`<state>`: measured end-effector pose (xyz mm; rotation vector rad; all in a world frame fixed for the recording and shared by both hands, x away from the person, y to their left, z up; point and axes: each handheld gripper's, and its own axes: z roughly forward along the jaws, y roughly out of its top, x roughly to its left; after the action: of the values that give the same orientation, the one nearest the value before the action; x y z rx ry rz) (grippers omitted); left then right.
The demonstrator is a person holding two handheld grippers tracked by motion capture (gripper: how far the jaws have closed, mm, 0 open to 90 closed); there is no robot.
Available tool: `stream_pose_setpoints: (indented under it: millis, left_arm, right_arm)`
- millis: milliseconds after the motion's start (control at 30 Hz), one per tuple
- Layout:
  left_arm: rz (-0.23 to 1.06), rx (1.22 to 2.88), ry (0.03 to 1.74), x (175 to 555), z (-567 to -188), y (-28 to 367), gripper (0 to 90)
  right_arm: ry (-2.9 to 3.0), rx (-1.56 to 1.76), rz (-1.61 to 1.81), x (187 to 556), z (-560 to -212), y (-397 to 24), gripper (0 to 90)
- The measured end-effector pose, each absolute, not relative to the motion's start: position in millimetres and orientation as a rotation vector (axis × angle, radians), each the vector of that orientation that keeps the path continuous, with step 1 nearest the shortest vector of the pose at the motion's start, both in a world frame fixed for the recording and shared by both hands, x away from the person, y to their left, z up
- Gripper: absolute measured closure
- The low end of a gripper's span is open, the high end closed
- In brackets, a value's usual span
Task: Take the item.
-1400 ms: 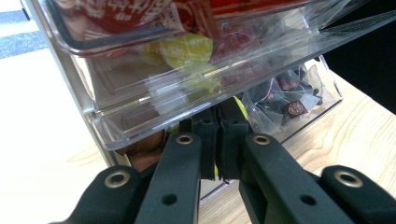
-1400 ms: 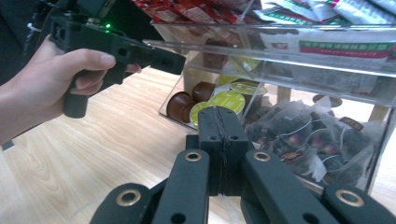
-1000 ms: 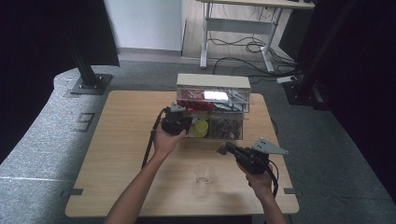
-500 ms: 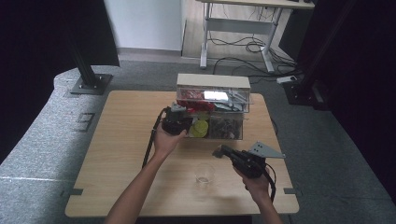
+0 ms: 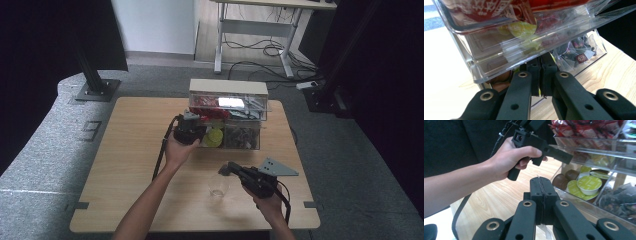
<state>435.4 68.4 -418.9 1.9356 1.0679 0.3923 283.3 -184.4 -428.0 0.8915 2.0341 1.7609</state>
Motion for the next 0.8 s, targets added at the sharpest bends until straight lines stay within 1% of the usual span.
stream_pose_setpoints:
  millis: [400, 800]
  left_arm:
    - [0.393, 1.931, 1.070, 434.8, -418.8, 68.8, 87.3]
    - [0.390, 1.935, 1.067, 434.7, -418.3, 67.8, 87.1]
  right_arm:
    - [2.080, 0.875, 1.758, 277.8, -437.8, -176.8, 88.5]
    - [2.141, 0.890, 1.714, 282.0, -454.3, -167.9, 88.4]
